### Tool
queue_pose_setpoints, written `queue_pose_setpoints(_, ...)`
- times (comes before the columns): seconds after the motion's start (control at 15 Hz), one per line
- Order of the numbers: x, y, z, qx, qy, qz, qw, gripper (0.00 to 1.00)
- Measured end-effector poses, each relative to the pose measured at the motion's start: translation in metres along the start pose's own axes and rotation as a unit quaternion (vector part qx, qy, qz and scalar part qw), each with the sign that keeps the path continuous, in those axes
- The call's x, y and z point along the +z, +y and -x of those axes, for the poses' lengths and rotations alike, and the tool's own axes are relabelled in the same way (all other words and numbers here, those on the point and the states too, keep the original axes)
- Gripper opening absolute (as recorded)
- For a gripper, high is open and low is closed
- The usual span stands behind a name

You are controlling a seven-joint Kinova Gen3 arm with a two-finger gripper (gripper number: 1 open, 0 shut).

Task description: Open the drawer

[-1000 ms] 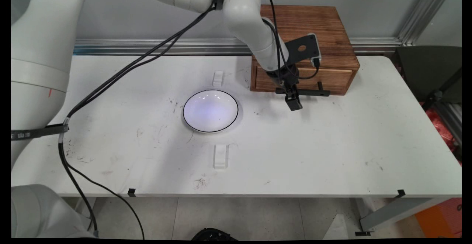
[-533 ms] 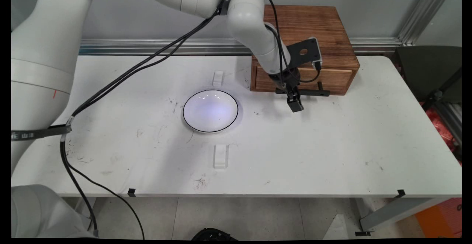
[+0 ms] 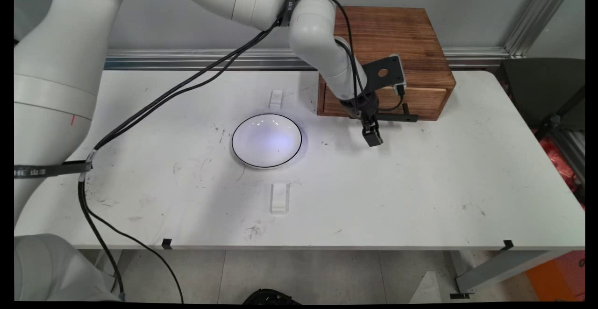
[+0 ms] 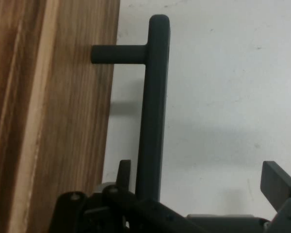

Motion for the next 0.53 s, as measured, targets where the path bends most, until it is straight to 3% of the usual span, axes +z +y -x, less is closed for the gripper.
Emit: queue_pose_setpoints(0.53, 0.0068, 0.0077, 0.0037, -0.001, -0.002, 0.007, 1.0, 1.0)
